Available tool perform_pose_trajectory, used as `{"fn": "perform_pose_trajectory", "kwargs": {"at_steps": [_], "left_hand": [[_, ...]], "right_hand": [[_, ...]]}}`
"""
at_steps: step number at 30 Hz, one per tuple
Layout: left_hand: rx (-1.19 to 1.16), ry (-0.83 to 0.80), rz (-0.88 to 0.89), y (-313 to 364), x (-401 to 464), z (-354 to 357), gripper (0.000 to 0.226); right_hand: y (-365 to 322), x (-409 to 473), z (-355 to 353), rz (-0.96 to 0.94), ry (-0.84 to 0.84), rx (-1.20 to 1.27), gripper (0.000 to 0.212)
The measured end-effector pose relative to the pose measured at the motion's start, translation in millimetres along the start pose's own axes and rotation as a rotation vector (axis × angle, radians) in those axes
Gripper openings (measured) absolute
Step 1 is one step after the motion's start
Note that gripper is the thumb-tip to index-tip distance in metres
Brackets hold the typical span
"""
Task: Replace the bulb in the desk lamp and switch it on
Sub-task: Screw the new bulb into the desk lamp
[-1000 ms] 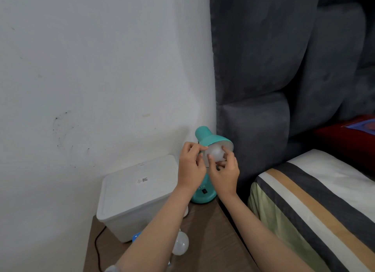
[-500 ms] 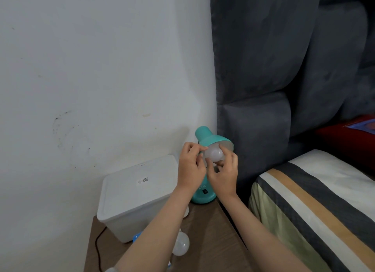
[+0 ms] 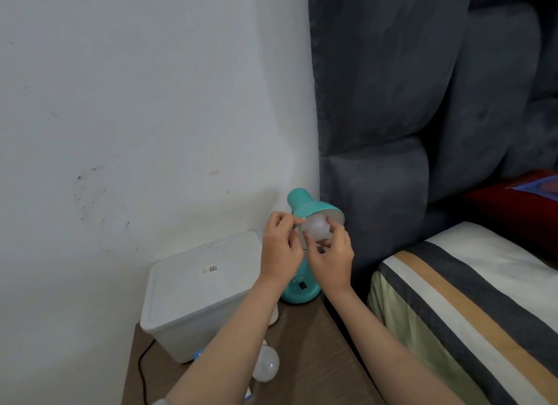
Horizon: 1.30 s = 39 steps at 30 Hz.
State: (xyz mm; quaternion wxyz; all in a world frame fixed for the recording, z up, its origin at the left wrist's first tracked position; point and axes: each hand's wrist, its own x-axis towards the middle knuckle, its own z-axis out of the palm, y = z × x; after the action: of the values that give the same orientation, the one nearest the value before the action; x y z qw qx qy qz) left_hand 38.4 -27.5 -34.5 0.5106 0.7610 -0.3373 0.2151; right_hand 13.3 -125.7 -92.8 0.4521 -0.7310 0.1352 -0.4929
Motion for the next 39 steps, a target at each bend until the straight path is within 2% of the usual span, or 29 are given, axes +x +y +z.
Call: {"fn": "perform_pose_trajectory", "kwargs": {"at_steps": [5, 8, 13, 16, 19, 32, 39], "left_hand": [[-0.011, 0.013, 0.001, -1, 0, 0, 0.032], [-0.001, 0.009, 0.003, -1, -1, 0, 0.032], [0.009, 0.006, -0.005, -1, 0, 1, 0.031], [0.011, 0.001, -0.001, -1, 0, 1, 0.030], [0.022, 0.003, 0.002, 0, -1, 1, 0.030], [0.029, -0.010, 0.017, 2, 1, -1, 0.030], [0.078, -0.085, 0.021, 11, -6, -14, 0.025]], "right_hand": [[4, -2, 0, -0.040, -0.015, 0.028, 0.060], [3, -3, -2, -0.075, -0.016, 0.007, 0.052], [1, 0, -2, 0.006, 0.002, -0.002, 0.052], [4, -3, -1, -0.059, -0.023, -0.021, 0.059], [3, -4, -1, -0.105, -0.032, -0.030, 0.054], [-7, 0, -6, 0.086, -0.006, 0.068, 0.053], [-13, -9, -12, 0.080, -0.069, 0.002, 0.054]]}}
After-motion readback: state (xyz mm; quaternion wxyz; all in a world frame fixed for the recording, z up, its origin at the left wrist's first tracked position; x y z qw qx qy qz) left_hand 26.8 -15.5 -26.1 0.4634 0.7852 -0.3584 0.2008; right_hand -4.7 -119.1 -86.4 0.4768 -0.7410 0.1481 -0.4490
